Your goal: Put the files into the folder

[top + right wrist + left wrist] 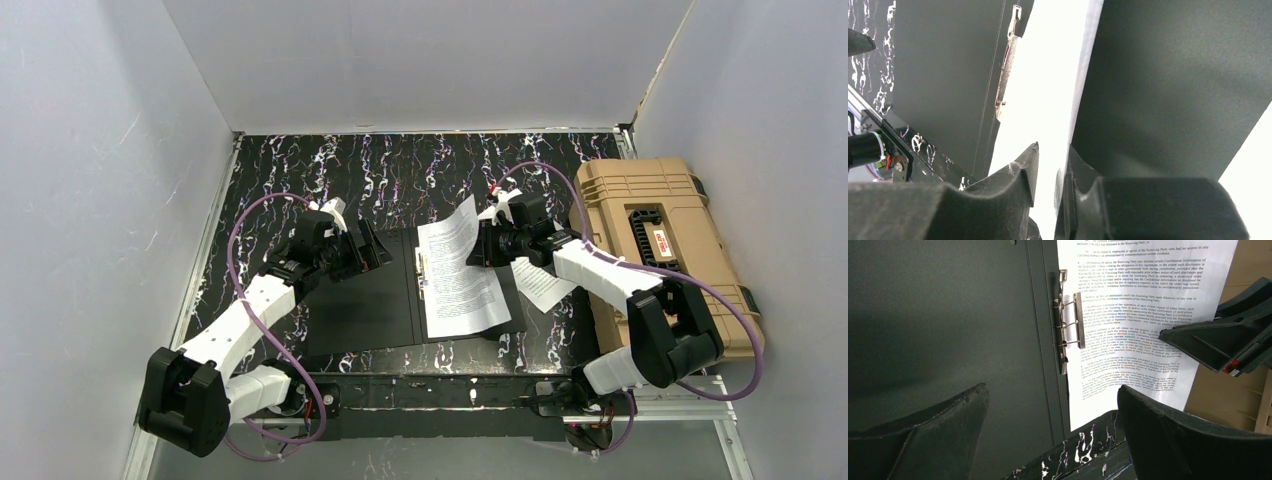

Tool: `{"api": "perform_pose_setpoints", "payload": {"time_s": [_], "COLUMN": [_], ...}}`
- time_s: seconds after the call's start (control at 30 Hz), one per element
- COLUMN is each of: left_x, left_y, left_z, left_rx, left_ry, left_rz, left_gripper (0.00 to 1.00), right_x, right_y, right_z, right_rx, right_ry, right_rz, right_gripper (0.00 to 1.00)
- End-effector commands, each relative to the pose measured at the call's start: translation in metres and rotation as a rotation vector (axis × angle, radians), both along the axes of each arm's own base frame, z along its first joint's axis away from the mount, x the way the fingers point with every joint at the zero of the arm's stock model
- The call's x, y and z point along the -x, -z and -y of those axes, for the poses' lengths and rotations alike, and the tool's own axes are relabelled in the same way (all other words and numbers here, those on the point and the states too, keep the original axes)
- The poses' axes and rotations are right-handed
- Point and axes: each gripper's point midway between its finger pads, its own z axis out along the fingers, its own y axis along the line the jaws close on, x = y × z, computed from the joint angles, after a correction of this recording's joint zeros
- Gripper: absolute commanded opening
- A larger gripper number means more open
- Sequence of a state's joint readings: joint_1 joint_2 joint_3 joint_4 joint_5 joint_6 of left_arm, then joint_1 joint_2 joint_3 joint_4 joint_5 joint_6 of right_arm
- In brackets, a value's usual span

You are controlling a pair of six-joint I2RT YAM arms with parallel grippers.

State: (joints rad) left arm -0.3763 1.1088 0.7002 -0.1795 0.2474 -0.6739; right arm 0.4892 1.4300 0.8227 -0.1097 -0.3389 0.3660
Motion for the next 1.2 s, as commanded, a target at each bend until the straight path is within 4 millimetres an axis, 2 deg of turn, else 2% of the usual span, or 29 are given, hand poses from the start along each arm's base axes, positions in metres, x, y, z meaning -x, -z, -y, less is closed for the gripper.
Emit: {"api": "perform_pose_setpoints", "payload": {"time_s": [0.0, 0.3, 0.5, 0.9, 1.17], "left_x": [0.001, 0.001, 0.001, 0.002, 0.003], "left_y": [0.001, 0.0, -0.001, -0.001, -0.001], "left_z": [0.001, 0.002, 0.002, 0.002, 0.001], "left_rx": [0.0, 0.002, 0.002, 0.003, 0.004], "left_ry": [0.014, 0.014, 0.015, 0.015, 0.015], "left_rz": [0.004, 0.002, 0.005, 0.004, 0.006], "left_gripper": [0.98, 0.98, 0.98, 0.98, 0.98], "right_x": [-0.009, -0.015, -0.021, -0.03, -0.035], "right_y": [-0.005, 0.004, 0.011, 0.021, 0.025], "right_z": [-0.002, 0.009, 0.023, 0.047, 0.072], "right_rx": [0.009, 0.083, 0.17, 0.304, 0.405], "right_ry": [0.012, 0.057, 0.099, 0.172, 0.262], "right_rz": [0.029, 0.021, 0.023, 0.04, 0.078], "right_gripper": [0.35, 0.55, 0.64, 0.73, 0.82]}}
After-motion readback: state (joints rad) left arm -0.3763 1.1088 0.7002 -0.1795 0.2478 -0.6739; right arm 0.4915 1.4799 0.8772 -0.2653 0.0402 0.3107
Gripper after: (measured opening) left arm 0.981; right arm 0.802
